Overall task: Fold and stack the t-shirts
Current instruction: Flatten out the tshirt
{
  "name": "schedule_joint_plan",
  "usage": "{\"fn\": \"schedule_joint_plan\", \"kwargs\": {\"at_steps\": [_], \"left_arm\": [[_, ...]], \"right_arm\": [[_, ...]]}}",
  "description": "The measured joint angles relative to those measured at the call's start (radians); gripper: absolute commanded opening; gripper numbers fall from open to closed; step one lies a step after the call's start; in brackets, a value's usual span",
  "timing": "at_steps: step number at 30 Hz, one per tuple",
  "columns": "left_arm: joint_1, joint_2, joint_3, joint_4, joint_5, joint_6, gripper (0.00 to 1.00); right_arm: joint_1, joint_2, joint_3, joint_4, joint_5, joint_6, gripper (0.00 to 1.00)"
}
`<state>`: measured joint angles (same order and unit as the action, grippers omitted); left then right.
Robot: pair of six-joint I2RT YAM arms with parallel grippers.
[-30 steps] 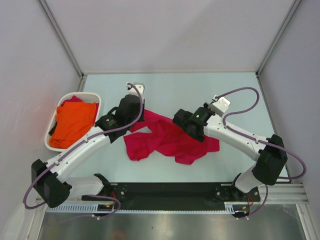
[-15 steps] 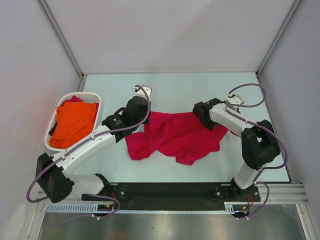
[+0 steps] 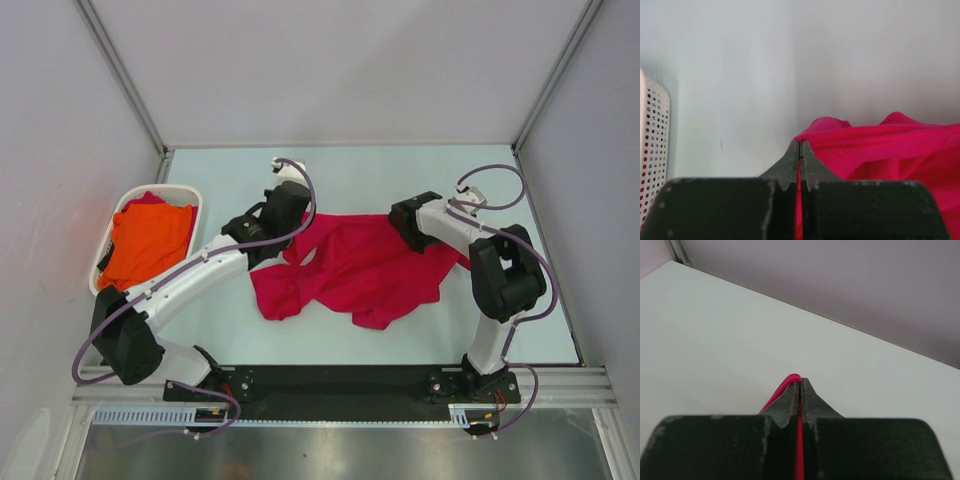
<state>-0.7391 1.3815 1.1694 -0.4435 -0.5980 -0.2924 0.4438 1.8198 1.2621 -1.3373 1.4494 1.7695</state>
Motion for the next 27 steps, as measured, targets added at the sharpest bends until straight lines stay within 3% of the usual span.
{"fn": "schedule_joint_plan", "kwargs": {"at_steps": [3,5,6,7,8,9,12,15,22,27], "left_arm": [[0.011,0.051,0.075,-0.013,-0.047,-0.023,0.0],[0.029,0.106,0.133,-0.029,-0.061,-0.043,0.17],[0.035,0.13,0.155,-0.036,-0.065,-0.05,0.33],[0.046,0.161,0.179,-0.053,-0.093,-0.049,0.68],[0.06,0.185,0.195,-0.072,-0.114,-0.048,0.79],[0.078,0.204,0.201,-0.089,-0.134,-0.046,0.97],[0.113,0.241,0.2,-0.126,-0.155,-0.052,1.0],[0.116,0.251,0.186,-0.124,-0.154,-0.055,1.0],[0.111,0.298,0.165,-0.086,-0.104,-0.048,1.0],[0.09,0.288,0.113,-0.019,0.013,-0.047,0.99]], "right_arm": [[-0.026,0.025,0.061,0.002,0.0,0.0,0.02],[-0.05,0.061,0.109,0.0,-0.001,-0.002,0.24],[-0.068,0.093,0.147,0.003,-0.001,-0.007,0.52],[-0.09,0.131,0.189,0.003,0.002,-0.016,0.66],[-0.121,0.169,0.224,0.006,0.003,-0.027,0.79],[-0.15,0.206,0.253,0.006,0.003,-0.048,1.0],[-0.2,0.275,0.293,0.005,0.002,-0.097,1.0],[-0.165,0.305,0.301,0.0,0.002,-0.132,1.0],[0.058,0.262,0.299,0.006,0.002,-0.145,1.0],[0.233,0.08,0.251,0.0,0.004,-0.11,1.0]]}}
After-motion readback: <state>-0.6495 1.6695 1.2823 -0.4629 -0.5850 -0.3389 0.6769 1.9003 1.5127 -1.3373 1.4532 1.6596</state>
